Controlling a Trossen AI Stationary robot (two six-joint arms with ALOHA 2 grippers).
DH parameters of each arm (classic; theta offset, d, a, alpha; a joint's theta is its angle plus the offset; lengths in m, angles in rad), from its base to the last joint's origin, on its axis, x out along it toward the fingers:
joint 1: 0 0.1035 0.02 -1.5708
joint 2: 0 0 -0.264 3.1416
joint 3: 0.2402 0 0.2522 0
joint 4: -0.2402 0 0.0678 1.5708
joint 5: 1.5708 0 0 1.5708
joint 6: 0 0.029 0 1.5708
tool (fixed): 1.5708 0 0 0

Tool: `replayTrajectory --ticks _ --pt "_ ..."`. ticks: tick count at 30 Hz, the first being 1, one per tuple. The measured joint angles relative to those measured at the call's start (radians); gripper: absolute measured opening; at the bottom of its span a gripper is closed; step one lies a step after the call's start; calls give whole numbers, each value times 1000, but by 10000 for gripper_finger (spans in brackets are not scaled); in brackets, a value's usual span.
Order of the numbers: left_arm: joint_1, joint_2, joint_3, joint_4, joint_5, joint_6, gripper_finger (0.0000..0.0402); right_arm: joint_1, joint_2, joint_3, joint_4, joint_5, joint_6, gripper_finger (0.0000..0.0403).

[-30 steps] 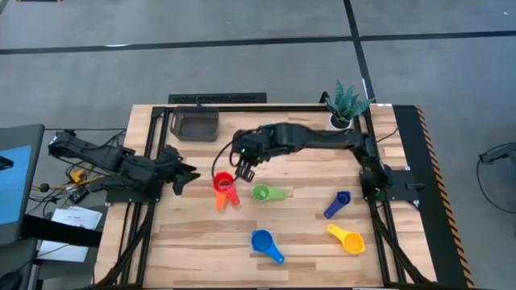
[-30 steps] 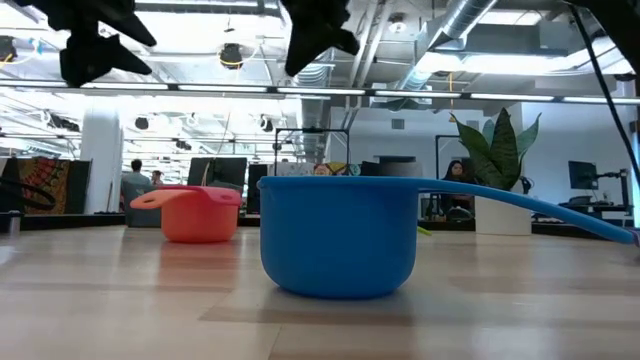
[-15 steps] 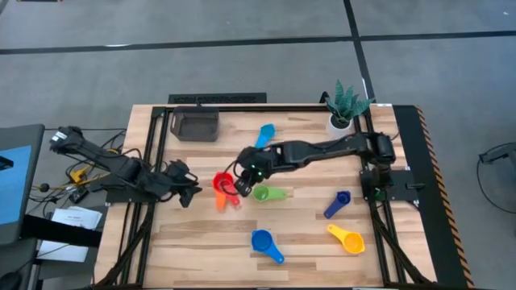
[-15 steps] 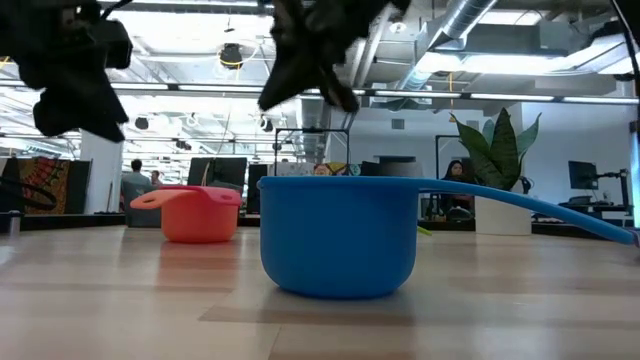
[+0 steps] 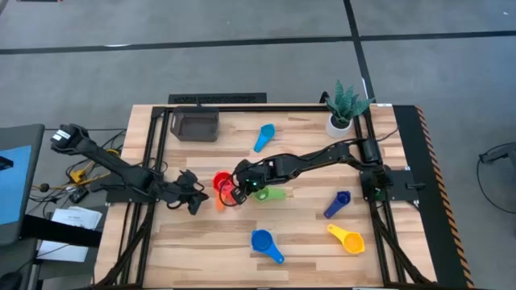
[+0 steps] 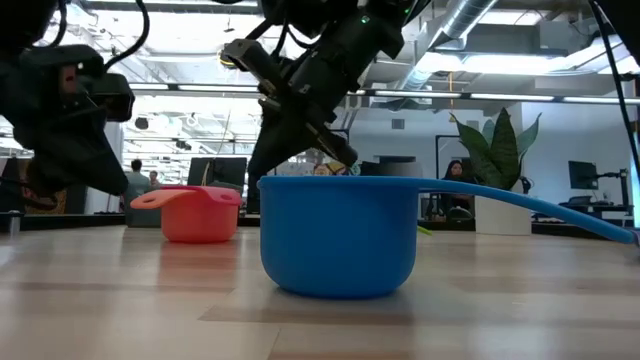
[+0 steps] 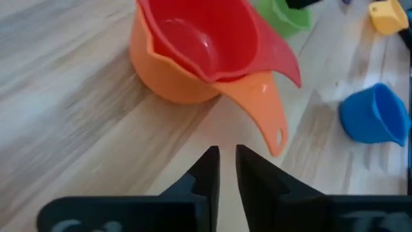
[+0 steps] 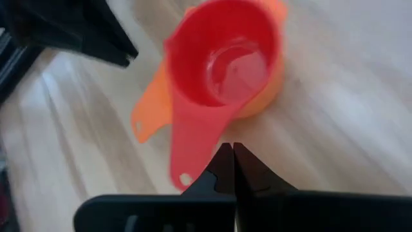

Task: Nest measuring cups in basket
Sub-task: Adjust the stacked measuring cups on the table

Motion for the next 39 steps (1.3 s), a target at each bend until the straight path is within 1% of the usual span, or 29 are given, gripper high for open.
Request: replayTrajectory --ticks 3,6,13,16,19,21,24,26,28,35,39 --pt "3 58 0 30 -14 0 24 -3 -2 1 -18 26 -15 3" --pt "3 123 0 63 -14 -17 17 -12 -1 0 -42 25 -29 3" --pt "4 266 0 245 -18 -30 10 -17 -1 0 -50 17 -68 3" --pt "16 323 0 316 -14 -32 10 -16 -1 0 -51 -11 -86 3" --pt "40 355 0 373 5 -21 10 -17 27 3 -34 -22 -91 3" --pt "55 370 0 404 14 -6 10 -17 36 -4 -67 -44 -96 3" --pt "81 392 1 446 30 -2 10 -17 71 4 -11 -71 -98 3" --pt "96 409 1 475 42 -1 10 -15 73 -2 -47 -94 -100 3" --pt "103 414 1 482 50 -3 10 -14 84 2 -17 -101 -104 3" --pt "126 456 43 483 76 2 10 -24 79 8 -27 -114 -160 3" --pt "144 487 66 481 92 4 10 -36 77 9 -14 -147 -189 3"
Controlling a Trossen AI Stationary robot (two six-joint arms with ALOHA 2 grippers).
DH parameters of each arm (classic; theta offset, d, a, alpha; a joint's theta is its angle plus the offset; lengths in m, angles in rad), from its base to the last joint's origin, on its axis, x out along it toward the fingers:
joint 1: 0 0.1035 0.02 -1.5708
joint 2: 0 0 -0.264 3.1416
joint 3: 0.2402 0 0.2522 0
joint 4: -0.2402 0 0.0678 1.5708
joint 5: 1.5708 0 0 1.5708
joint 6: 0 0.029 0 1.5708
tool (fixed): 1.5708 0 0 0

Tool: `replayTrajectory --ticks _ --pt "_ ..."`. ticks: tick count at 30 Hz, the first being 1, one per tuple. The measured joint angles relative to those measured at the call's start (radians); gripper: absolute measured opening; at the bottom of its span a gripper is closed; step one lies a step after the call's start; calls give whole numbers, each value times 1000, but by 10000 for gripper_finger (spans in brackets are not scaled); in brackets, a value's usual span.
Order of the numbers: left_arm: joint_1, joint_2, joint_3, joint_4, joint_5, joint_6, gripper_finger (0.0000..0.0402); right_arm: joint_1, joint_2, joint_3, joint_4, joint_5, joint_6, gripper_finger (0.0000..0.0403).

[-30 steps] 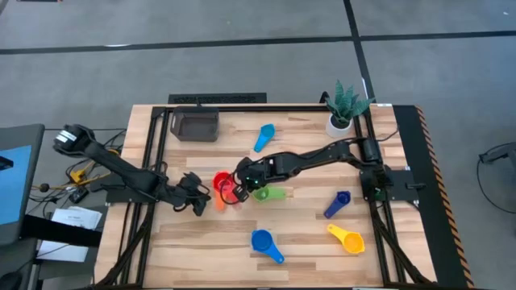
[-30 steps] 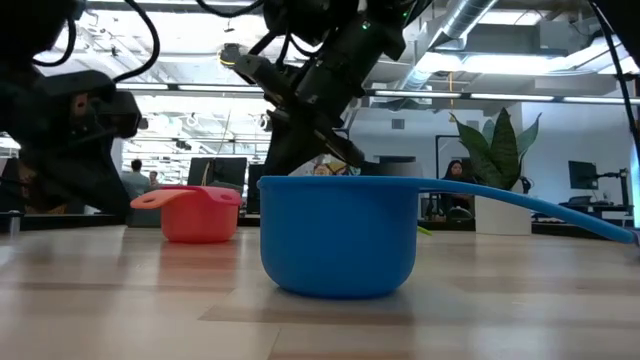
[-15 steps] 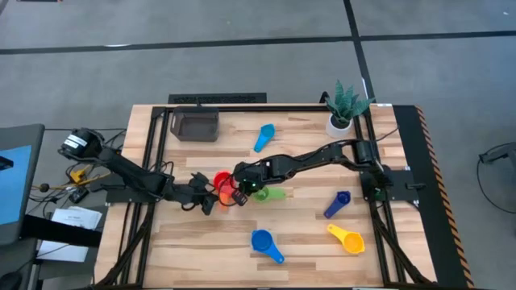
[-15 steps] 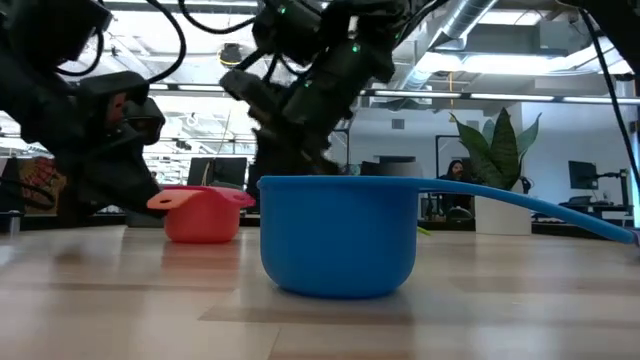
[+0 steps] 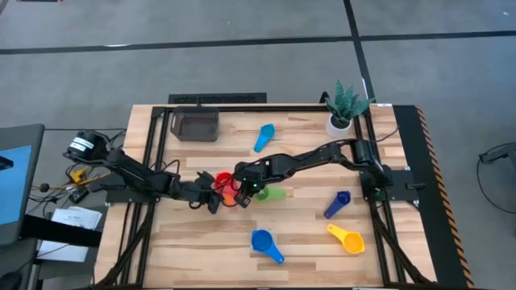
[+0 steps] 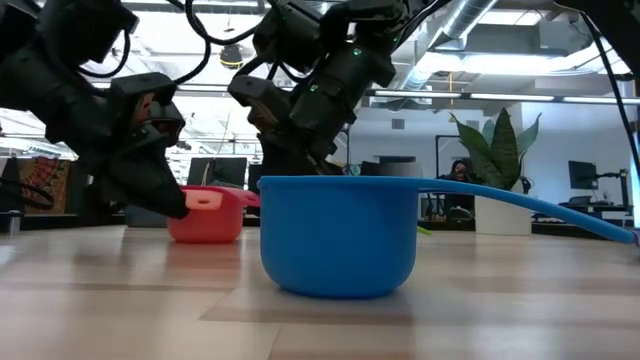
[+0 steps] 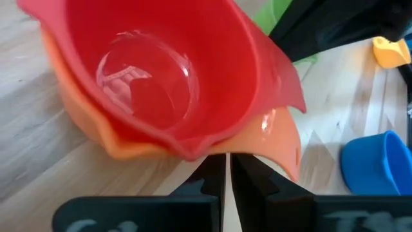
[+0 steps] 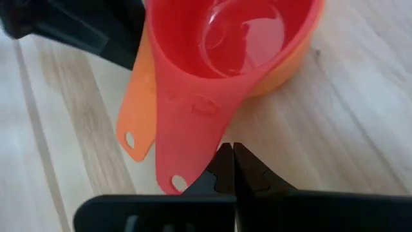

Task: Nest measuring cups in basket
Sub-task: Adjust the stacked measuring cups on the table

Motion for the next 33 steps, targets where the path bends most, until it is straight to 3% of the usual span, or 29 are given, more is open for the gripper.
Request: replayTrajectory --ticks 13,33 --pt "51 47 38 -1 49 12 10 -7 0 0 61 -89 -43 3" --pt "57 46 38 -5 137 9 10 -15 -33 -1 -39 -62 -35 6"
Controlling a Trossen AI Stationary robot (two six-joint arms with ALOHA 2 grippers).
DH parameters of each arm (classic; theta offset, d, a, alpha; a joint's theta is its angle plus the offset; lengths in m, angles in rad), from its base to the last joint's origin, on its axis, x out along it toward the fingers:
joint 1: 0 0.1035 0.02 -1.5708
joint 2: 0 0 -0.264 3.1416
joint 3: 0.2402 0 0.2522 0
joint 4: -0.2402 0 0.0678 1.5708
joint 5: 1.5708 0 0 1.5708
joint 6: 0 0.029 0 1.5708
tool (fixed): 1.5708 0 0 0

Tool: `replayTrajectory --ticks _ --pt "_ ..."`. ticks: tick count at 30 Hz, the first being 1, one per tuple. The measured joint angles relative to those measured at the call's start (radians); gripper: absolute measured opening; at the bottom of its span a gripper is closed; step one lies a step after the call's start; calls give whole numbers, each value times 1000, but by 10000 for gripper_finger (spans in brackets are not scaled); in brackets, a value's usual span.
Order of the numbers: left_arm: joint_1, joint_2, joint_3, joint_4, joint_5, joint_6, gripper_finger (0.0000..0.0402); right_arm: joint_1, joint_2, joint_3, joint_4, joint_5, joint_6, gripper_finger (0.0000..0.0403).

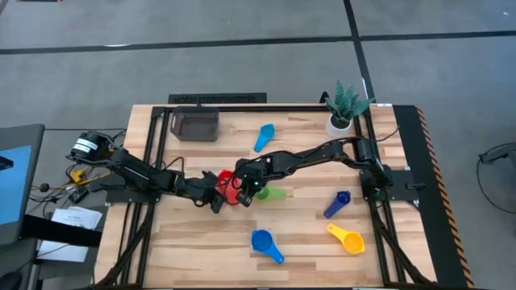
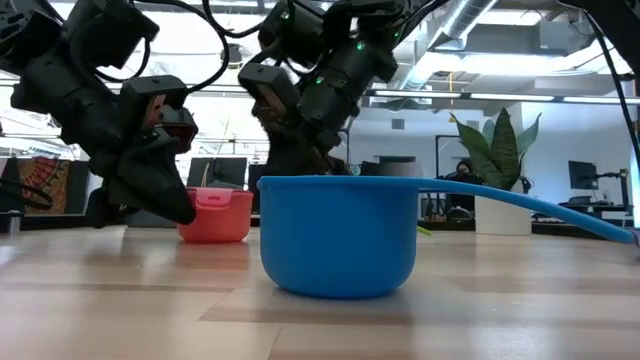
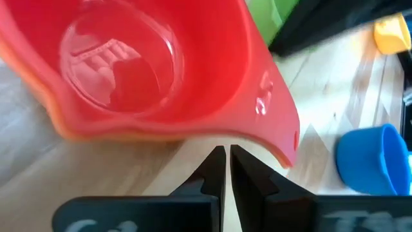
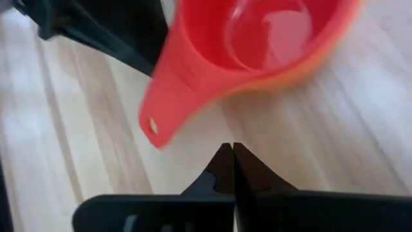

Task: Nest measuring cups in basket
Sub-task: Adjust the stacked measuring cups on the table, then stack the blue measuring cup on top of the red measuring cup

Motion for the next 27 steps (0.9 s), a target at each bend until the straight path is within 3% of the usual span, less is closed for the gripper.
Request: replayTrajectory --ticks 8,12,22,27 --pt "0 -30 -1 -11 97 8 10 -19 -103 0 -59 53 -20 7" --pt "0 -102 -1 -72 123 14 9 -32 -172 2 -107 79 -24 14" --pt "-35 -544 -2 -440 13 70 0 -27 -347 2 -368 156 -1 21" --pt "-35 -779 -2 -485 -71 178 0 13 -404 1 -502 118 83 12"
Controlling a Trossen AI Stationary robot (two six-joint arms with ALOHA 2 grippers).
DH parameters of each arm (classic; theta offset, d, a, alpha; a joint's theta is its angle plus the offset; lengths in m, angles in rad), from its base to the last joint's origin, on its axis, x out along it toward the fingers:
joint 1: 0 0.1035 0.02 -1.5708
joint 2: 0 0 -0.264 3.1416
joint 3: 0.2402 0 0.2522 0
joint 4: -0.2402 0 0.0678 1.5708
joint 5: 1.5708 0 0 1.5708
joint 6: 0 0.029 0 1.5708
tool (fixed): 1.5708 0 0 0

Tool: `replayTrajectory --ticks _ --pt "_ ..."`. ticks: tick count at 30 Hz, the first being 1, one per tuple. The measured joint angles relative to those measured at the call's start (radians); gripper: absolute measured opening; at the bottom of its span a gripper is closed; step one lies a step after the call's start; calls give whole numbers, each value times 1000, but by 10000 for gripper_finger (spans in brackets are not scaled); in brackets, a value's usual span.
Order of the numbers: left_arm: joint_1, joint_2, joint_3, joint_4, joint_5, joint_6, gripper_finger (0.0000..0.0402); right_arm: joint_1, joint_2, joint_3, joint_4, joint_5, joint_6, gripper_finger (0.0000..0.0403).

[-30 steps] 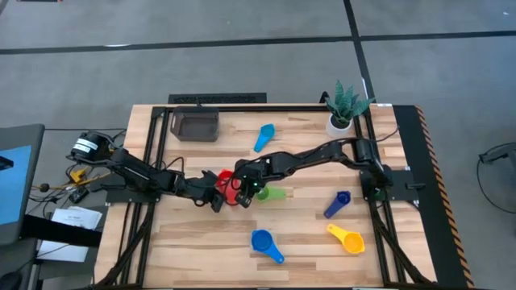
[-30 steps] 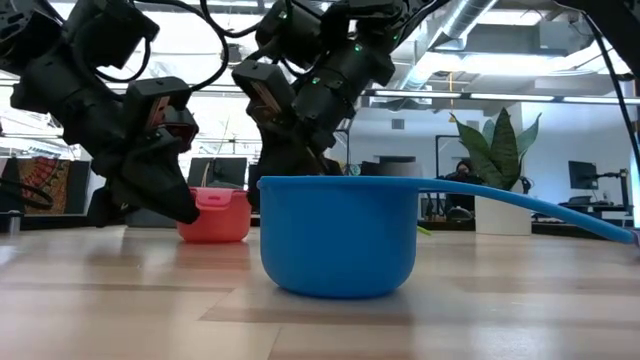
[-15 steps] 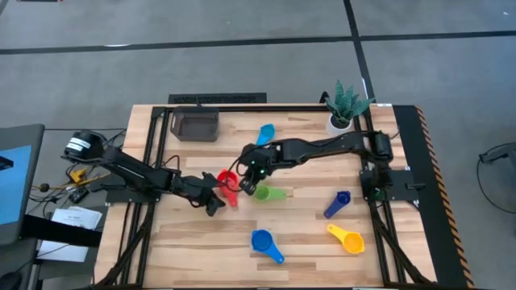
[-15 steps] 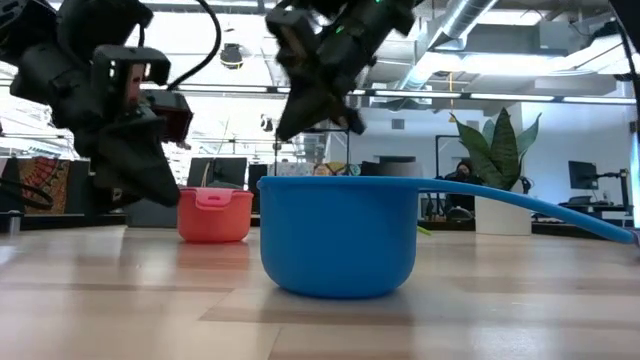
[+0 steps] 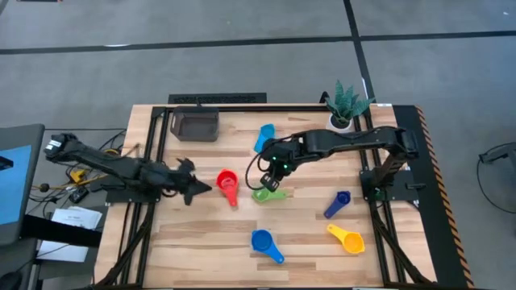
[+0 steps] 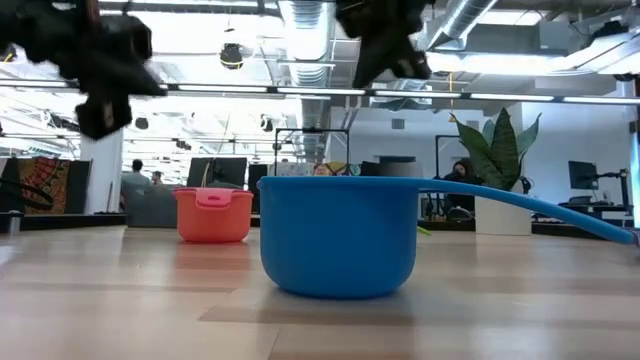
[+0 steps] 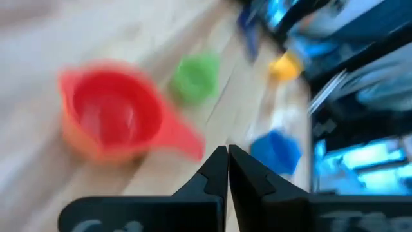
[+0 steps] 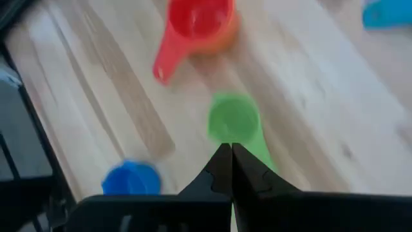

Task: Nest measuring cups in basket
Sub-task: Stack the blue measuring cup on top of the red measuring cup

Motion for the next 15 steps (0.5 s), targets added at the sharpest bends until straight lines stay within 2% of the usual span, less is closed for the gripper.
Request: replayTrajectory --ticks 3,6,10,15 --pt "1 -99 1 9 -59 69 0 51 -7 0 -62 -4 67 18" --pt "1 -157 1 7 -66 126 0 116 -4 0 -131 -26 150 30" --pt "1 -179 1 8 -12 177 0 216 -4 0 -147 -37 334 37" --pt "1 -177 5 3 64 248 0 354 -4 0 -91 60 599 40"
